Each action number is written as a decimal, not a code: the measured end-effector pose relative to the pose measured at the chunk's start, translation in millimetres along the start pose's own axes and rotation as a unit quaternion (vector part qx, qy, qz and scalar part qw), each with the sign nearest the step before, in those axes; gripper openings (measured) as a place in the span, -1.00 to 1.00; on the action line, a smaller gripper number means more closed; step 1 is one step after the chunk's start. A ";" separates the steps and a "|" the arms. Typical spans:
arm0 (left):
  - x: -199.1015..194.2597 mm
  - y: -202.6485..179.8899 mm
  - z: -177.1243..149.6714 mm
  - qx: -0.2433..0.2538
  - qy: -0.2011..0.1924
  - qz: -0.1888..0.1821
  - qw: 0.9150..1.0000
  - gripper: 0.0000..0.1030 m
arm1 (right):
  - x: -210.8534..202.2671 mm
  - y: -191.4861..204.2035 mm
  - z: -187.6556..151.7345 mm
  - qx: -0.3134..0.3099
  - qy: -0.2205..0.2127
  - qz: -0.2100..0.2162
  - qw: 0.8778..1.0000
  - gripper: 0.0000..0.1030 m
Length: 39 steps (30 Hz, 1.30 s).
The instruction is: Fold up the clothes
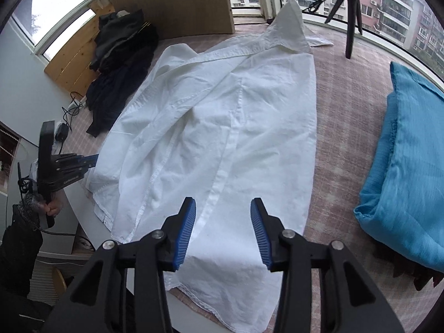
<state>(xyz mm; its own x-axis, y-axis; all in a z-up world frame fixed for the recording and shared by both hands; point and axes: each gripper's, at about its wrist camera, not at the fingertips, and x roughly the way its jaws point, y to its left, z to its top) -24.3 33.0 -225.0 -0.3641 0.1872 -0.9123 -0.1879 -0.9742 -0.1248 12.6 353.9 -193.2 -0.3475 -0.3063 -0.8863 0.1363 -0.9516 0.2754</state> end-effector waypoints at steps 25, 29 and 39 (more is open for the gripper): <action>-72.4 -238.5 -0.9 0.163 -0.019 -0.302 0.939 -0.90 | 15.7 -40.1 110.5 0.046 -0.027 0.079 0.995 -0.12; -57.4 -295.1 -3.8 0.203 0.014 -0.337 0.919 -0.90 | 43.4 -64.7 153.2 0.051 -0.020 0.026 0.998 -0.12; -12.0 -294.7 -8.5 0.188 0.084 -0.258 0.944 -0.89 | 110.5 -119.5 254.3 0.100 -0.008 -0.024 0.995 -0.12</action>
